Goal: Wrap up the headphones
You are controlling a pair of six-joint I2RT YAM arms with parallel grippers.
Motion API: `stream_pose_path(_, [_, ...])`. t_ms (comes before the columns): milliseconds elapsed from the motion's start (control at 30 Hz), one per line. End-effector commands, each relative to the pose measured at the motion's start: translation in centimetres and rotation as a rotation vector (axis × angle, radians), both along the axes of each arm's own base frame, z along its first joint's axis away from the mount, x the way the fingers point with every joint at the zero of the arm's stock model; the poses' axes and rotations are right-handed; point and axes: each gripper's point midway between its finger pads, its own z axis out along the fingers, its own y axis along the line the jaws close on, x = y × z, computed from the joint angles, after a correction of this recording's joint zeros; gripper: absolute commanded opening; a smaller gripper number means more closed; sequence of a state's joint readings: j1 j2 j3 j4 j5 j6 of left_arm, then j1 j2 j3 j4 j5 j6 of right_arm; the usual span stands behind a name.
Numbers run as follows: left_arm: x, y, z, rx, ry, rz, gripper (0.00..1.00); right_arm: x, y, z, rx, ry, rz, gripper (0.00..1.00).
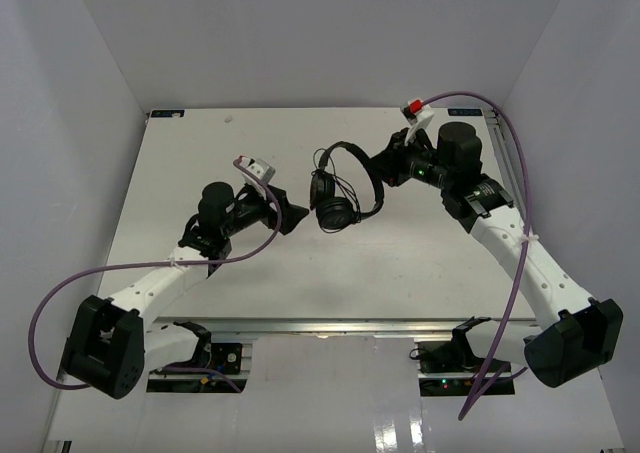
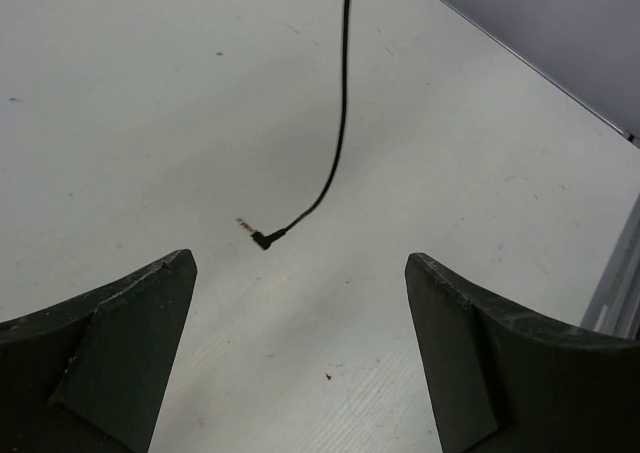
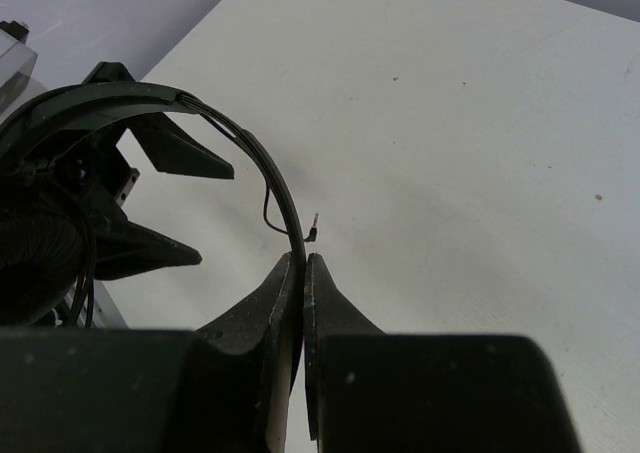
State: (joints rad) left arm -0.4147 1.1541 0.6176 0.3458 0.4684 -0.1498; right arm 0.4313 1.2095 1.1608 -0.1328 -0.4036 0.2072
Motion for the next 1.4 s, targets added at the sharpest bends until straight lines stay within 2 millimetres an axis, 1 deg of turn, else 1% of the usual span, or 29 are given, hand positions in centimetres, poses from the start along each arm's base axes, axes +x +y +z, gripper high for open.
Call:
stream_pose_path(0, [-1.6,-2.5,1.1,-0.071,-0.063,-0.205,0.98,-0.7,0.1,4.3,0.076,-0.048,0.019,0.08])
stream_pose_path(100, [-1.3,-3.0,1.2,-0.094,-0.083,-0.223,0.98,-0.8,0.2,4.4,0.083,-0.039,0.021,0.08])
stream_pose_path(167, [-0.6,-3.3,1.0,-0.096,-0.069,-0.22,0.98,-0.8,0.2,4.4,0.085,-0.036,0.022,0.08])
stream_pose_path(200, [-0.1,-3.5,0.1,-0.088,-0.037,-0.219,0.98,-0.9,0.2,4.4,0.087,-0.033,0.025,0.08])
stream_pose_path(233, [0.3,-3.8,-0.2,-0.082,-0.016,-0.222,0.97,-0.9,0.2,4.4,0.089,-0.03,0.026,0.08])
stream_pose_path(300, [1.0,-4.3,-1.0,-0.071,0.021,-0.223,0.89,-0.9,0.2,4.5,0.095,-0.026,0.027,0.08])
stream_pose_path(333, [1.2,-4.5,-1.5,-0.067,0.041,-0.229,0.78,-0.9,0.2,4.5,0.097,-0.025,0.026,0.08])
stream_pose_path(367, [1.3,-4.6,-1.9,-0.066,0.06,-0.235,0.63,-0.9,0.1,4.6,0.099,-0.025,0.025,0.08])
stream_pose_path(433, [1.4,-4.8,-2.8,-0.066,0.099,-0.242,0.29,-0.8,0.0,4.6,0.099,-0.025,0.021,0.08])
stream_pose_path(467, [1.3,-4.9,-3.0,-0.065,0.109,-0.241,0.18,-0.7,0.0,4.6,0.099,-0.025,0.019,0.08])
stream_pose_path(533, [0.8,-4.6,-3.3,-0.072,0.111,-0.225,0.04,-0.4,-0.1,4.5,0.099,-0.021,0.012,0.08])
stream_pose_path(567, [0.6,-4.5,-3.2,-0.074,0.107,-0.216,0.0,-0.2,-0.1,4.5,0.099,-0.019,0.009,0.08])
stream_pose_path(667, [-0.5,-4.8,-2.6,-0.077,0.09,-0.211,0.0,0.2,-0.2,4.5,0.105,-0.009,-0.009,0.08])
stream_pose_path(767, [-1.6,-5.8,-3.6,-0.04,0.116,-0.179,0.0,1.1,-0.1,4.0,0.115,0.024,-0.045,0.08])
stream_pose_path(800, [-1.6,-6.2,-4.1,-0.024,0.126,-0.153,0.0,1.8,-0.2,3.8,0.118,0.037,-0.069,0.08])
stream_pose_path(833, [-2.1,-7.0,-4.7,-0.009,0.138,-0.15,0.0,2.5,-0.2,3.5,0.12,0.051,-0.091,0.08])
stream_pose_path(867, [-3.0,-8.0,-5.3,0.007,0.153,-0.163,0.0,3.0,-0.2,3.2,0.122,0.067,-0.11,0.08])
stream_pose_path(967, [-4.2,-9.9,-6.3,0.018,0.185,-0.152,0.0,4.9,-0.4,1.6,0.138,0.143,-0.19,0.08])
stream_pose_path(1000, [-4.9,-10.5,-6.3,0.014,0.189,-0.156,0.0,5.7,-0.9,1.1,0.136,0.155,-0.24,0.08])
stream_pose_path(1067, [-5.3,-10.9,-5.8,-0.007,0.185,-0.136,0.0,6.6,-1.7,0.2,0.142,0.185,-0.301,0.08])
stream_pose_path(1100, [-5.9,-11.2,-5.6,-0.023,0.178,-0.13,0.0,7.5,-2.8,-0.6,0.147,0.205,-0.36,0.08])
stream_pose_path(1233, [-6.7,-11.2,-4.7,-0.079,0.171,-0.09,0.0,9.1,-4.7,-2.1,0.201,0.27,-0.442,0.08])
stream_pose_path(1300, [-7.3,-11.6,-4.7,-0.084,0.178,-0.098,0.0,10.0,-5.6,-2.8,0.207,0.28,-0.478,0.08])
stream_pose_path(1367, [-7.5,-12.0,-5.0,-0.078,0.187,-0.101,0.0,10.5,-5.8,-3.3,0.207,0.288,-0.489,0.08])
